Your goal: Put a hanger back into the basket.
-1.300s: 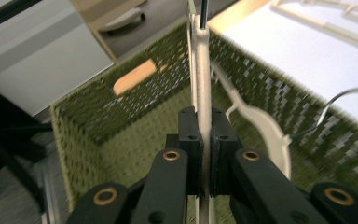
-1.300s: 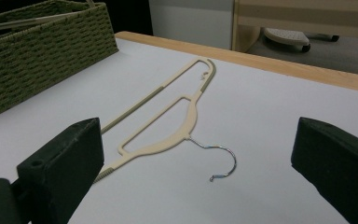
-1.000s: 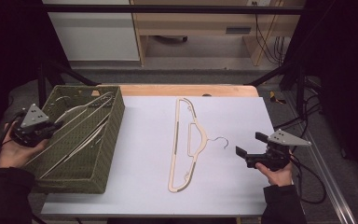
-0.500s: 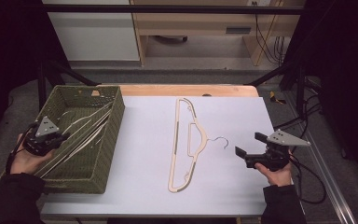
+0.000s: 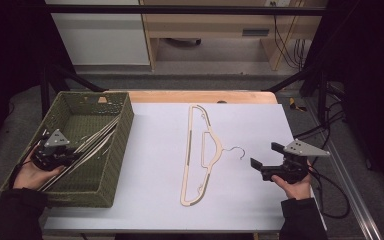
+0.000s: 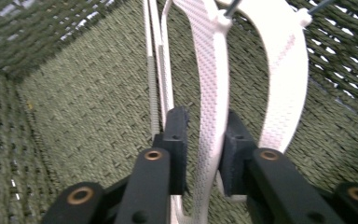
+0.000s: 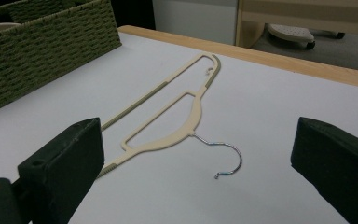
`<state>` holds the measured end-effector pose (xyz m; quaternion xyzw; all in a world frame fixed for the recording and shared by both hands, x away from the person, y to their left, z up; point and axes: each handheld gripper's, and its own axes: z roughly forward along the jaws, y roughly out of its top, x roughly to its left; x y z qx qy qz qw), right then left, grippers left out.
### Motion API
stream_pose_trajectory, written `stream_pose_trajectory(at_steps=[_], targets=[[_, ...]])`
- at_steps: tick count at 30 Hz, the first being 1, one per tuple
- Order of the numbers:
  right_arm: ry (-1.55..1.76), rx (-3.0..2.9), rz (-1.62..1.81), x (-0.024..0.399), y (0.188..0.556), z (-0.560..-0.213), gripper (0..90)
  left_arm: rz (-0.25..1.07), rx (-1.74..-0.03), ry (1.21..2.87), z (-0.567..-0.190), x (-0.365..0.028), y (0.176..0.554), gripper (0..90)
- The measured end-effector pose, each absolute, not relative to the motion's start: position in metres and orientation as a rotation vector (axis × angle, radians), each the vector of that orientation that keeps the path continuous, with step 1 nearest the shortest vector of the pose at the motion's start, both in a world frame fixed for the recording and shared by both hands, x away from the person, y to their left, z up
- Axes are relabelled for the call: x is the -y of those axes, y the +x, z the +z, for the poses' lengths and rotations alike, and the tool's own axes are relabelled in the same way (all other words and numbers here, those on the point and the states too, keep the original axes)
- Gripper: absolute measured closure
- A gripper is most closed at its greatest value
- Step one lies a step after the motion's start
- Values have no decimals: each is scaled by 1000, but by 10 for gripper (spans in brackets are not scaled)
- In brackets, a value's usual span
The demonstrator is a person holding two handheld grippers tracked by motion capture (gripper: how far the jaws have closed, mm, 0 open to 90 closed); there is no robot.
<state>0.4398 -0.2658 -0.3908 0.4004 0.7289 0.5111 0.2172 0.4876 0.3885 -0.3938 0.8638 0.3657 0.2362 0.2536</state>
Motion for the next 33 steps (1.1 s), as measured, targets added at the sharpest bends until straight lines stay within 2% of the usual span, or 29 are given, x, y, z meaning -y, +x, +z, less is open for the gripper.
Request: stream_pose_trajectory(at_steps=[8,16,22,25,28,29,31,33], targets=[[1102,-2021,1416,266,440,-390,31,641,-973,2340,-389,-385,484,569],[1103,-2019,1420,265,439,-390,31,665,-920,2333,-378,-380,475,500],[1102,-2022,1422,265,439,-389,31,723,-867,2283,-353,-376,462,445],[1101,-2020,1432,265,439,-389,30,756,-849,2203,-340,-369,454,414],[1098,-2016,1437,265,439,-389,30,763,-832,2112,-328,-356,447,347],[1092,-2021,1435,266,439,-389,31,758,-830,2078,-325,-350,445,284],[1099,-2016,1441,265,438,-389,31,733,-814,1980,-318,-330,439,253],[1096,-2018,1441,265,438,-389,31,729,-801,1958,-317,-323,438,214]])
